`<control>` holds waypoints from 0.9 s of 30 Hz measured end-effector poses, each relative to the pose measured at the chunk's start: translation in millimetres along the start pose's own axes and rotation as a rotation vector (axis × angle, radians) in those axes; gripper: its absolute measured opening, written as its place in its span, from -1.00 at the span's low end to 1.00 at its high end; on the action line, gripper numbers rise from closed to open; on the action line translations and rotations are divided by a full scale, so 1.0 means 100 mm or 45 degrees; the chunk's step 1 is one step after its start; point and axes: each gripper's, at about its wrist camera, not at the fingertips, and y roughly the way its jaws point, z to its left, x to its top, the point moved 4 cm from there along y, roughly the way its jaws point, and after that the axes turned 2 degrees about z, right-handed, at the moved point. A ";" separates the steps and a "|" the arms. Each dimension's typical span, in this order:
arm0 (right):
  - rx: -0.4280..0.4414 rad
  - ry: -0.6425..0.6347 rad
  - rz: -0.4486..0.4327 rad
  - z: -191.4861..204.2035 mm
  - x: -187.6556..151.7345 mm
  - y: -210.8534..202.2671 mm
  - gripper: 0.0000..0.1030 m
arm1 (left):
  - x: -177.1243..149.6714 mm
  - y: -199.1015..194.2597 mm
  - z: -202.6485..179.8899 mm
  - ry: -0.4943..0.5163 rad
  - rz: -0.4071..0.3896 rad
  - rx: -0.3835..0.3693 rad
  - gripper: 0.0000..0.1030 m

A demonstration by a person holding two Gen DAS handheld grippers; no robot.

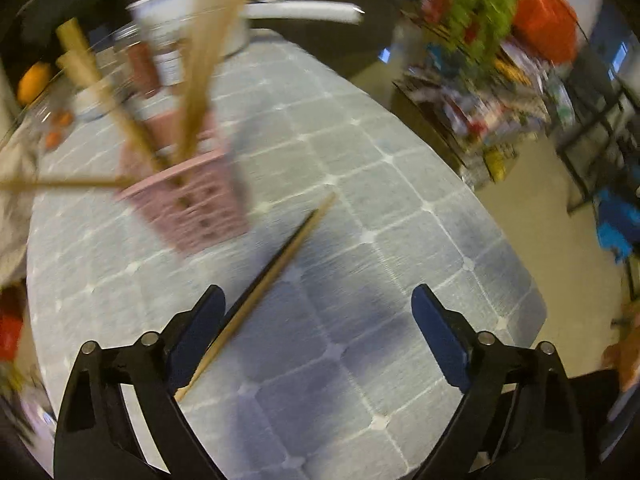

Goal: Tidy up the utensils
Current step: 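Lower the open left tool onto the cloth and pinch a wooden chopstick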

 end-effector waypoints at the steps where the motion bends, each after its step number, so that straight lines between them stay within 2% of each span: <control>1: 0.002 0.028 -0.017 -0.06 0.02 -0.04 0.83 | 0.05 0.07 -0.06 0.033 0.011 0.008 0.70; 3: 0.003 0.078 -0.034 -0.15 0.05 -0.09 0.83 | 0.16 0.25 -0.16 0.106 0.047 0.023 0.69; 6: 0.023 0.153 0.010 -0.26 0.07 -0.06 0.83 | 0.34 0.55 -0.25 0.199 0.122 0.062 0.53; 10: 0.038 0.189 0.076 -0.31 0.05 0.02 0.83 | 0.58 0.85 -0.23 0.248 0.185 0.118 0.49; 14: 0.041 0.110 0.103 -0.18 0.00 0.04 0.83 | 0.68 1.11 -0.17 0.270 0.321 0.065 0.30; 18: 0.030 0.024 0.082 -0.07 -0.03 0.02 0.83 | 0.68 1.11 -0.18 0.308 0.338 0.036 0.20; 20: 0.031 0.022 0.083 -0.06 -0.04 0.01 0.83 | 0.64 1.09 -0.22 0.325 0.342 -0.001 -0.06; 22: 0.034 0.038 0.098 -0.08 -0.04 0.04 0.83 | 0.61 1.05 -0.27 0.301 0.369 -0.050 -0.49; 25: 0.039 0.068 0.140 -0.11 -0.06 0.09 0.83 | 0.50 0.98 -0.35 0.290 0.385 -0.085 -0.80; 27: 0.028 0.063 0.151 -0.10 -0.07 0.11 0.83 | 0.38 0.89 -0.39 0.282 0.362 -0.101 -0.88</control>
